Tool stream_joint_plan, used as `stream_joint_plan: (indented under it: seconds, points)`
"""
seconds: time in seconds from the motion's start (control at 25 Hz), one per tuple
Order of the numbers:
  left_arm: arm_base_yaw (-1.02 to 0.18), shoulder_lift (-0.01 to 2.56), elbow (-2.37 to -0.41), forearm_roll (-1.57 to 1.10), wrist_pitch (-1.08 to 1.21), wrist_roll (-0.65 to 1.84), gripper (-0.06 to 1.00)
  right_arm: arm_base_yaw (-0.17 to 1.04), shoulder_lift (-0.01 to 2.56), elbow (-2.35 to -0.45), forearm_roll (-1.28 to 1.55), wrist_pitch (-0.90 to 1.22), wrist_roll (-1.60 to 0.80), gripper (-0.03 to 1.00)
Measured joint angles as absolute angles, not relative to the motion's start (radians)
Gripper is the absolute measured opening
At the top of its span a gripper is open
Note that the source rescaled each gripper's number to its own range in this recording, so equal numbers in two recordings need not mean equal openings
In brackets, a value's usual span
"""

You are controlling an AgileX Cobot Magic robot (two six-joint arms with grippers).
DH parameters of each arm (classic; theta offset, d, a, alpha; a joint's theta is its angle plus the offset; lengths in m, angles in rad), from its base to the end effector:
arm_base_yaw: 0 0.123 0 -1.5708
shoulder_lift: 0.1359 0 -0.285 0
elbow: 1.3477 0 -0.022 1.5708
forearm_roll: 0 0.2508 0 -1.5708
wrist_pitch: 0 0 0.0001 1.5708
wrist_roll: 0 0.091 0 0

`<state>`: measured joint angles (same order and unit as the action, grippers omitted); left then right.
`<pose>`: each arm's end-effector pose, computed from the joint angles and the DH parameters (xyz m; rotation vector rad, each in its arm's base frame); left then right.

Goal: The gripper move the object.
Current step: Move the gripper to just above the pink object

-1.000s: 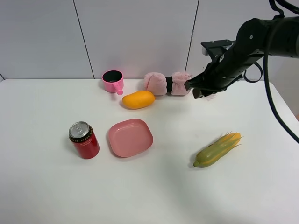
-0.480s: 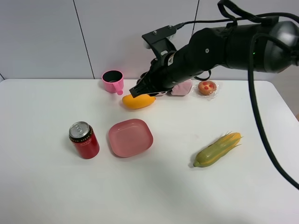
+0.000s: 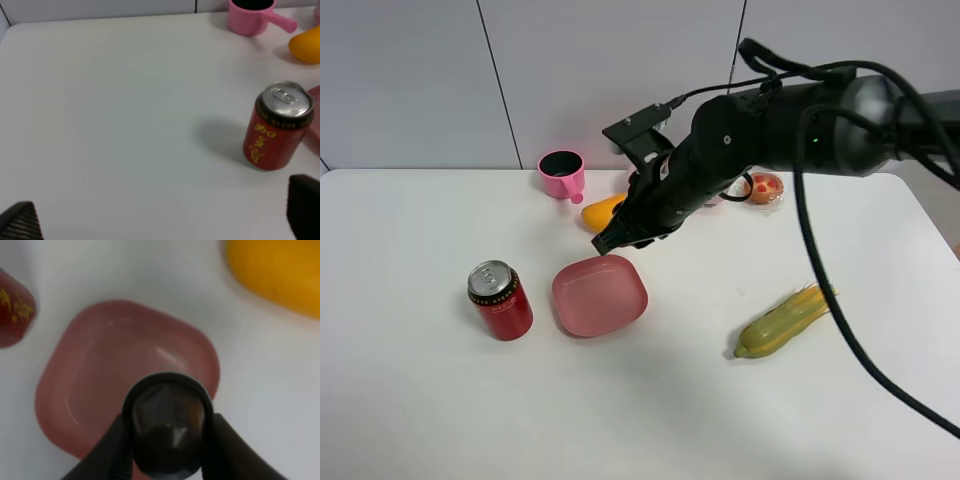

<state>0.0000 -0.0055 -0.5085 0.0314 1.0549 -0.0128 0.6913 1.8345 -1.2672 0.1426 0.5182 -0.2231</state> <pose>-0.0065 0.0025 0.2801 -0.0146 2.0242 0.0293 0.2986 0.2554 0.2131 -1.0230 2.3823 0.3119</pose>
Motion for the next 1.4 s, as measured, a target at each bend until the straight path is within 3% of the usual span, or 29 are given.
stream_joint_plan:
  seconds: [0.48, 1.4]
  points:
    - [0.0, -0.006, -0.508, 0.031, 1.055, -0.013, 1.0, 0.714, 2.01, -1.267, 0.204, 0.424, -0.224, 0.0]
    - [0.0, -0.006, -0.508, 0.033, 1.055, -0.013, 1.0, 0.721, 2.018, -1.267, 0.309, 0.463, -0.287, 0.0]
